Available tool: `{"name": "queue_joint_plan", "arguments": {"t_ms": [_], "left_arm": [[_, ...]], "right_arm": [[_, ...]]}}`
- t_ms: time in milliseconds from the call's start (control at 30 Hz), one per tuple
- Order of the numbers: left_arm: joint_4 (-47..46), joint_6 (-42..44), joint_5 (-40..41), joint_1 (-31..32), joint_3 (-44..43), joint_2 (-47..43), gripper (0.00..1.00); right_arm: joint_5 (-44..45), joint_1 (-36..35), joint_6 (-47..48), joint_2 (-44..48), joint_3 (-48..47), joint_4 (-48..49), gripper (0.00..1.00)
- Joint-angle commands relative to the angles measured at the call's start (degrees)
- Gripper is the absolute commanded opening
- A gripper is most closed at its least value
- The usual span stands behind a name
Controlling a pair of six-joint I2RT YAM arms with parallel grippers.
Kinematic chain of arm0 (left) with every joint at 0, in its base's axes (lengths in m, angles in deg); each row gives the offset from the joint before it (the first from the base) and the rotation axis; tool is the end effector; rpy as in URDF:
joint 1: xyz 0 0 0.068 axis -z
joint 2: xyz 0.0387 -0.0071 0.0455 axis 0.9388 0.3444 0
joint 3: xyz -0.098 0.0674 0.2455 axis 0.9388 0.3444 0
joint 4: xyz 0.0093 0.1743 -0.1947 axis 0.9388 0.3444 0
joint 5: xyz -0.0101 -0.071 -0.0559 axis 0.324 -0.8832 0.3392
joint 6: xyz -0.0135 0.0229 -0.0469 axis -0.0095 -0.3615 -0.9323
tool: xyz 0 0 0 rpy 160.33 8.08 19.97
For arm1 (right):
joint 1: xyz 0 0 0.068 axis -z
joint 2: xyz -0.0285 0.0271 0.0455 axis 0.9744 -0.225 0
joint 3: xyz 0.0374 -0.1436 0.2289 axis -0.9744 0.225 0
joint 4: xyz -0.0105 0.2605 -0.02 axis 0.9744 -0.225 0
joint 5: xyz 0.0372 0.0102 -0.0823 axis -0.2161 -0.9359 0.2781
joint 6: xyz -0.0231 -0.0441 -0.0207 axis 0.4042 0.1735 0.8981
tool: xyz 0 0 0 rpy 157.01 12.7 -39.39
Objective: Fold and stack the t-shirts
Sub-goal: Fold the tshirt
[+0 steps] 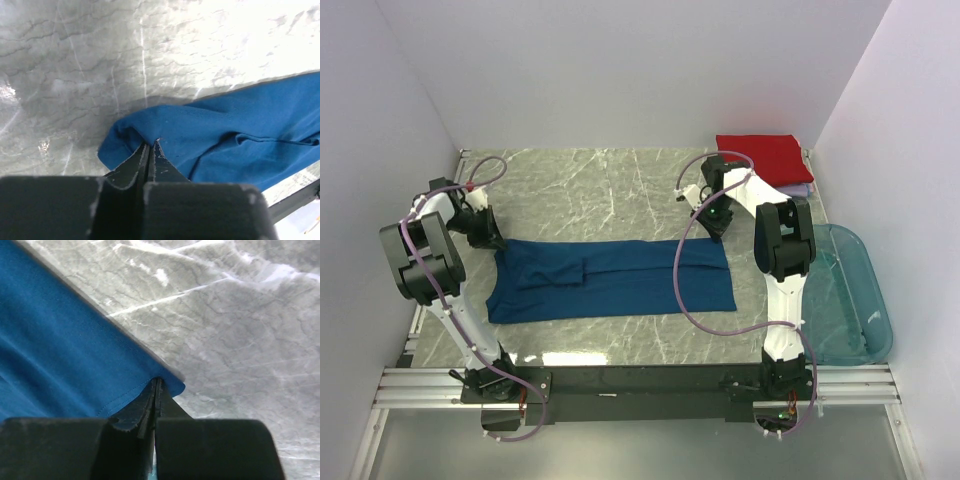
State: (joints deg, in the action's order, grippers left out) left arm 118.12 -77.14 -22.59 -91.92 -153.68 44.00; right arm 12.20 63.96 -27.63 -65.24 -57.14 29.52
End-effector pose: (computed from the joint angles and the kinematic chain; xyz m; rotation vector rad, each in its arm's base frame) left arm 0.3578 0.1256 0.1693 -0.2074 2.7310 -0.6347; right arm 0.4167 0.1019 0.1649 -1.3896 2.6700 0.1848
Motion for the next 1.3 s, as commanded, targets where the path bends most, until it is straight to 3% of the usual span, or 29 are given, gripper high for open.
{"name": "queue_joint_plan", "arguments": {"t_ms": [0,533,800,900,933,967,1000,1033,1067,1167,1267], "left_arm": [[0.1,1.0,2.2,-0.7,-1.3,0.3,0.01],[-2.8,0.5,6.4,-1.9,-3.1,3.1,0.01],[-4.4,-1.1,7.0,3.0,-9.5,7.7,0.01],[-5.4,-2.5,8.9,5.4,-16.0,11.8,0.01],[-4.9,-2.7,9.7,5.7,-21.6,15.0,0.04],[-3.0,-2.9,10.4,6.0,-25.1,16.7,0.19],[-2.0,-3.1,10.6,6.3,-28.6,18.3,0.26],[-1.4,-3.2,10.7,6.4,-34.6,20.1,0.32],[-0.8,-3.3,10.7,6.4,-37.1,20.3,0.43],[-0.6,-1.9,11.4,6.3,-40.7,17.2,0.62],[0.0,0.4,10.8,6.3,-36.6,10.2,0.67]], "right_arm": [[2.8,0.4,-0.3,0.2,-0.9,2.2,0.0],[10.1,1.7,-6.0,0.1,-0.4,9.3,0.0],[9.1,1.3,-7.2,-1.3,-2.3,6.9,0.0],[8.8,1.3,-6.9,-0.2,-1.1,5.9,0.0],[8.8,1.3,-6.8,0.0,-0.9,5.2,0.0],[8.8,1.3,-6.8,0.5,-1.1,3.7,0.0],[8.8,1.3,-7.4,0.7,-1.6,2.8,0.0],[7.1,1.3,-7.6,1.0,-2.7,2.1,0.07],[5.9,1.3,-8.2,2.0,-3.3,0.9,0.24],[3.0,1.1,-9.3,3.2,-6.9,-1.2,0.48],[-0.6,0.2,-9.6,3.1,-11.3,-4.1,0.52]]}}
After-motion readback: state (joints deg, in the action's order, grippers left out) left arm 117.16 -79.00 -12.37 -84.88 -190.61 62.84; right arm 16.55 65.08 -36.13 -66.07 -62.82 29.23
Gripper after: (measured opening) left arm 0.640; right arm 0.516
